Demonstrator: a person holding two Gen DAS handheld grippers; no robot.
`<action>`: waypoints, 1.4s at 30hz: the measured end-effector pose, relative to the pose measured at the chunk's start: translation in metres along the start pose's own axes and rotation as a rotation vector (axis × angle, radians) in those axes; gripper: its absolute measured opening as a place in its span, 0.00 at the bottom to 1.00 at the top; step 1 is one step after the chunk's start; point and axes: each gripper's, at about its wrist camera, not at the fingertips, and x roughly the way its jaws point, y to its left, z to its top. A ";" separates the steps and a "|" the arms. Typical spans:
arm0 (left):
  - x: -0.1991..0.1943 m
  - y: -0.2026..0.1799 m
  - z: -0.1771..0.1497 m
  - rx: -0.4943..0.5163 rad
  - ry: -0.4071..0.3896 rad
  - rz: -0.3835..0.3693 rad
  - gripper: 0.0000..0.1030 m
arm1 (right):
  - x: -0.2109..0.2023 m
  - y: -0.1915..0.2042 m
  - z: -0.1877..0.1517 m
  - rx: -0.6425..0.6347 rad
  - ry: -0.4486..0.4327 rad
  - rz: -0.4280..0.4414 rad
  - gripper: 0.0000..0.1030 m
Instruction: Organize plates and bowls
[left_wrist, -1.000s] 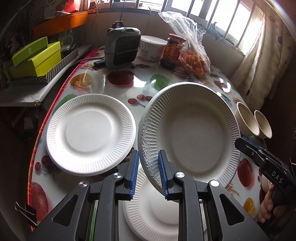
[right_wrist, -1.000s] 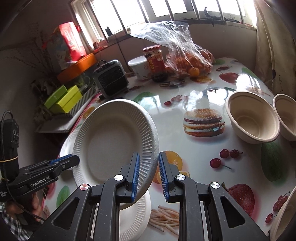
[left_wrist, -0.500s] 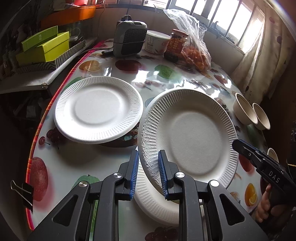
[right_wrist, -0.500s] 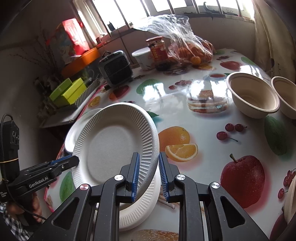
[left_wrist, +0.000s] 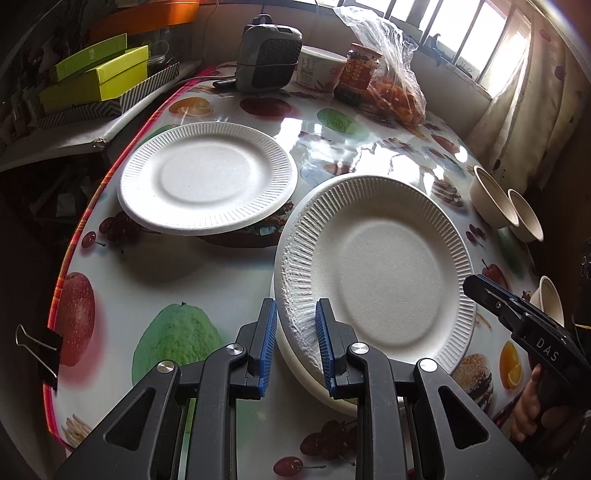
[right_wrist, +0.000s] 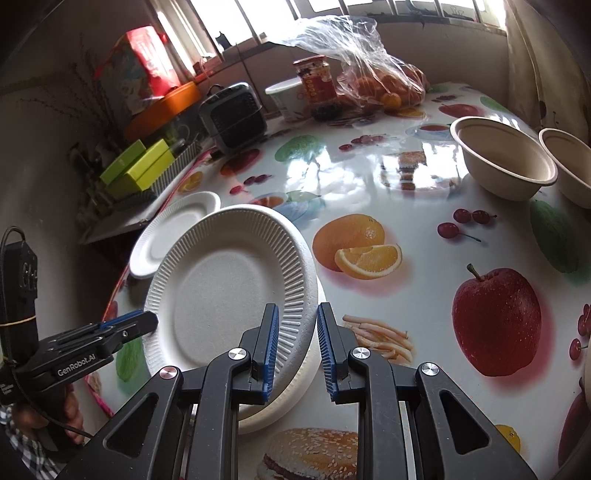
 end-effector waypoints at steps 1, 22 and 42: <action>0.001 0.000 -0.001 -0.002 0.003 0.001 0.22 | 0.001 0.000 -0.001 0.000 0.003 0.000 0.20; 0.004 0.003 -0.009 -0.007 0.022 0.003 0.22 | 0.005 0.001 -0.010 -0.005 0.021 -0.019 0.20; 0.005 0.003 -0.009 -0.011 0.019 0.005 0.23 | 0.006 -0.003 -0.012 -0.007 0.017 -0.022 0.27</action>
